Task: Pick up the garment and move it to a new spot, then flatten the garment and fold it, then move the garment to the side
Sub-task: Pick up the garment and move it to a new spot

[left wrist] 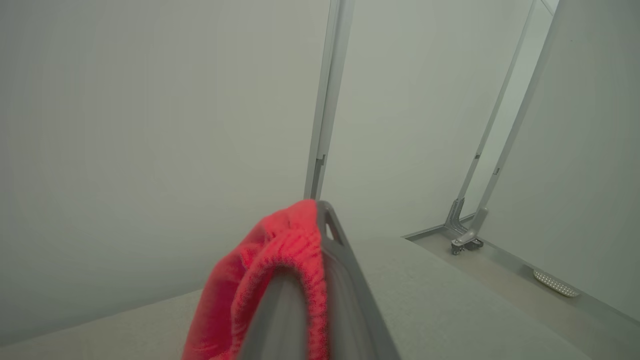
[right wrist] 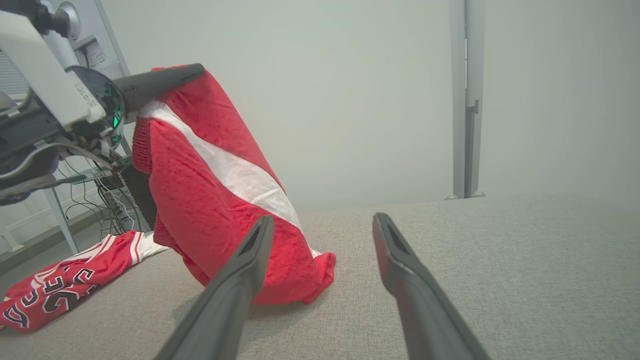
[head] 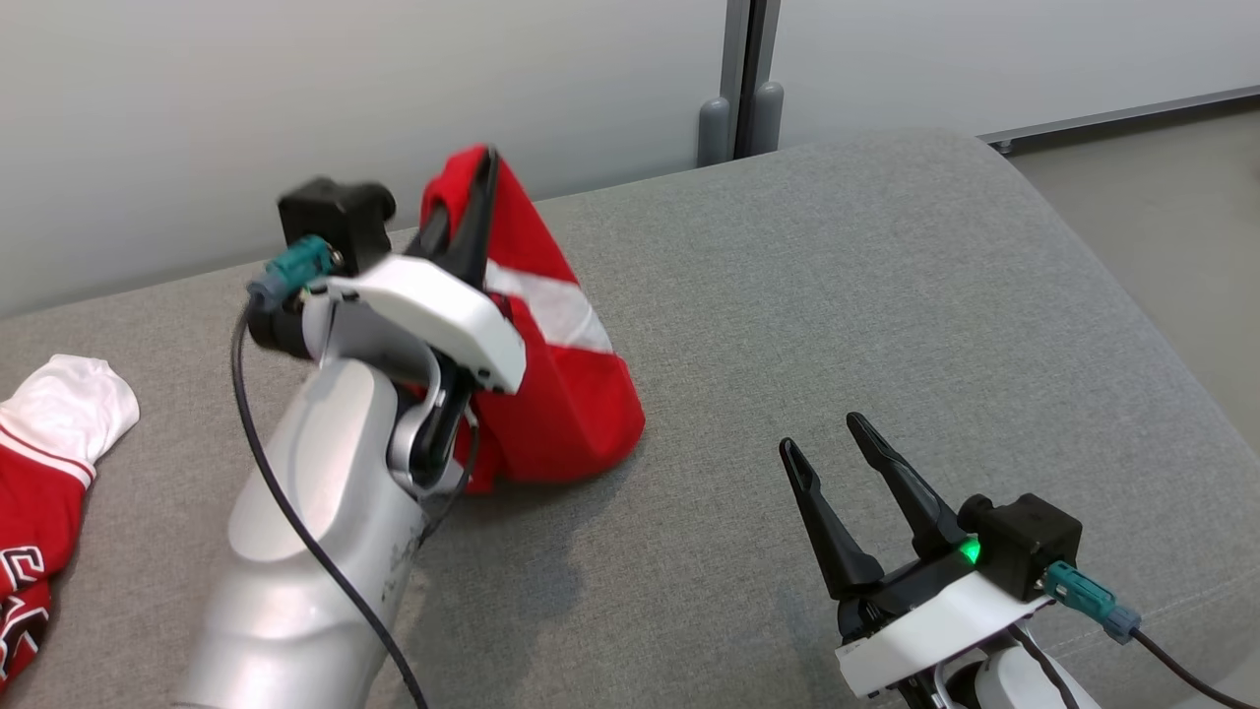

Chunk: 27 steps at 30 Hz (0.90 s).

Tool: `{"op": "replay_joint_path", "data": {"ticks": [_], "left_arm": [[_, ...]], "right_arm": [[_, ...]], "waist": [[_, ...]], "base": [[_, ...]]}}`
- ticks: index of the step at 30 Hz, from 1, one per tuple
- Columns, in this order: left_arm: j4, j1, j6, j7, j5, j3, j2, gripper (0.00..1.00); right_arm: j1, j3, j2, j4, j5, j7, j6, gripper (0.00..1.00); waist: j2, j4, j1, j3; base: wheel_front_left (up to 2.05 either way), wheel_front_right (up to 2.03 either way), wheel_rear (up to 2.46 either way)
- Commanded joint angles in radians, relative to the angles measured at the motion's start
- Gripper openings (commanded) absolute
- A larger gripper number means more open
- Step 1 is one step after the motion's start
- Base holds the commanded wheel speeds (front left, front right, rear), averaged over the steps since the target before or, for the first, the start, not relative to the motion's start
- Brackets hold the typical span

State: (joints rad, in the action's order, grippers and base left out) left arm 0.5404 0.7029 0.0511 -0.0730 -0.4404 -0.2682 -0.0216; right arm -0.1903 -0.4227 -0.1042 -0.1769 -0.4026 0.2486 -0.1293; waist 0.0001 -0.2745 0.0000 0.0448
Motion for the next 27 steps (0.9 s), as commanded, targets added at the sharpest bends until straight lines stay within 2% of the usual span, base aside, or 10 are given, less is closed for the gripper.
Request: {"op": "replay_joint_path", "data": {"ticks": [1, 5, 16, 22, 23, 25, 27], "left_arm": [[0.015, 0.000, -0.012, -0.015, 0.001, 0.017, -0.029, 0.00], [0.113, -0.038, -0.021, -0.037, 0.010, 0.006, -0.034, 0.00], [0.304, -0.100, -0.060, -0.106, 0.081, -0.034, -0.112, 0.00], [0.345, -0.106, -0.061, -0.134, 0.060, -0.020, -0.106, 0.00], [0.348, -0.107, -0.057, -0.140, 0.055, -0.018, -0.103, 0.37], [0.352, -0.113, -0.048, -0.153, 0.040, -0.011, -0.094, 1.00], [0.346, -0.123, -0.036, -0.166, 0.029, -0.007, -0.088, 1.00]], "right_arm": [[-0.005, -0.013, 0.004, 0.025, 0.008, 0.013, -0.001, 1.00], [0.000, -0.010, 0.003, 0.026, 0.008, 0.013, -0.001, 1.00], [0.009, 0.010, -0.004, 0.033, 0.012, 0.013, -0.001, 1.00], [0.015, 0.012, -0.008, 0.033, 0.013, 0.013, -0.001, 1.00], [0.015, 0.011, -0.008, 0.032, 0.013, 0.013, -0.001, 1.00], [0.018, 0.015, -0.007, 0.031, 0.013, 0.013, -0.001, 1.00], [0.022, 0.019, -0.006, 0.030, 0.013, 0.013, -0.001, 1.00]], "waist": [[-0.0001, 0.003, 0.0000, 0.003], [-0.0001, 0.007, 0.0000, 0.013], [-0.0001, 0.033, 0.0000, 0.033], [-0.0001, 0.052, 0.0000, 0.033], [-0.0001, 0.055, 0.0000, 0.032], [-0.0001, 0.064, 0.0000, 0.024], [-0.0001, 0.073, 0.0000, 0.014]], "base": [[0.00, 0.00, 0.00], [0.00, 0.00, 0.00], [0.00, 0.00, 0.00], [0.00, 0.00, 0.00], [0.00, 0.00, 0.00], [0.00, 0.00, 0.00], [0.00, 0.00, 0.00]]}}
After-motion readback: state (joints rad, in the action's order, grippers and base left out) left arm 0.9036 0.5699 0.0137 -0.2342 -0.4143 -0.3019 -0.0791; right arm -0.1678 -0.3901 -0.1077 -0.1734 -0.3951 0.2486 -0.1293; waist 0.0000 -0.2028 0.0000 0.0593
